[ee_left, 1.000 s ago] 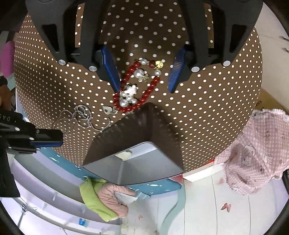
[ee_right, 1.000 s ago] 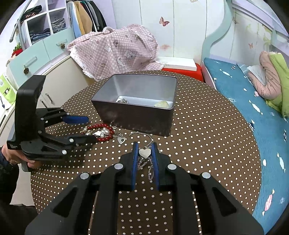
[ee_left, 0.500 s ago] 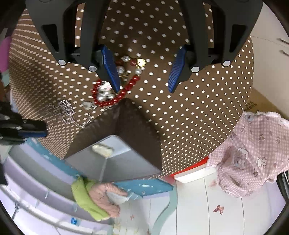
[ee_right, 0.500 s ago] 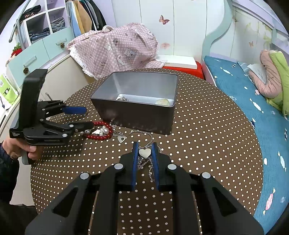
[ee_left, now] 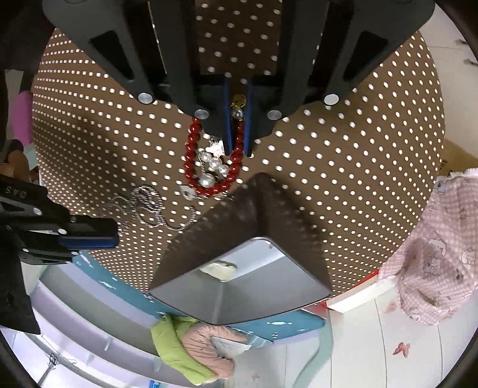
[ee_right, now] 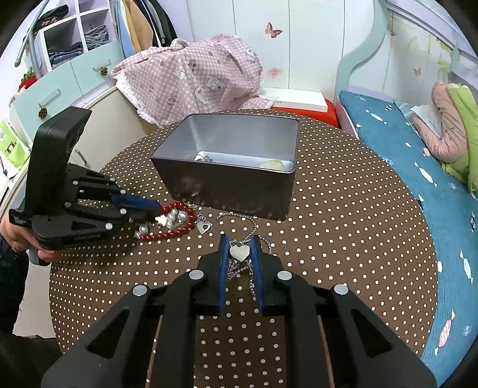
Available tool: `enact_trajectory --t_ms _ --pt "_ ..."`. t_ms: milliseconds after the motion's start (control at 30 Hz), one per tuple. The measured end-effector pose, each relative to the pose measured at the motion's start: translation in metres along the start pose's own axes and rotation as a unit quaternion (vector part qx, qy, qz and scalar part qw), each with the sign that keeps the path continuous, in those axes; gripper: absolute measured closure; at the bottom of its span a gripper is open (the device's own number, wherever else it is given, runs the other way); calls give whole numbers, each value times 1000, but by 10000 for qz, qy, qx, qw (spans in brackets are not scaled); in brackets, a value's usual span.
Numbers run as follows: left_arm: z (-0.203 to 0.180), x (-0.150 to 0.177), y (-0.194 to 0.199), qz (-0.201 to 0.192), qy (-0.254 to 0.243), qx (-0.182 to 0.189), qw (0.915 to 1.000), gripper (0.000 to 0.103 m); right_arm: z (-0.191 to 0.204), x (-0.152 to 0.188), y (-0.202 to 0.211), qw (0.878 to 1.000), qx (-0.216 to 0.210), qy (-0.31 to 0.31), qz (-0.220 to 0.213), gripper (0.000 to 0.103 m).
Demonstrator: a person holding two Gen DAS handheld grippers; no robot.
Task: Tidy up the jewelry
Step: 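Carry the bracelet and chain over the grey box and open both tools to drop them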
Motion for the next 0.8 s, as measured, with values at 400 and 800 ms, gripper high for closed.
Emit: enact_trajectory --t_ms 400,800 --pt "-7 7 58 -696 341 120 9969 96 8 -17 27 9993 28 115 -365 90" --pt "-19 -25 135 -1547 206 -81 9877 96 15 -53 71 9947 82 434 -924 90"
Point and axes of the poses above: each gripper's, at about its wrist camera, not at the fingertips, and y roughly against the way its jaws point, z to its left, x to its underside, the point moved 5 cm from there along -y, roughly the way its jaws point, and after that the axes turned 5 degrees about z, right-handed, at the moved point
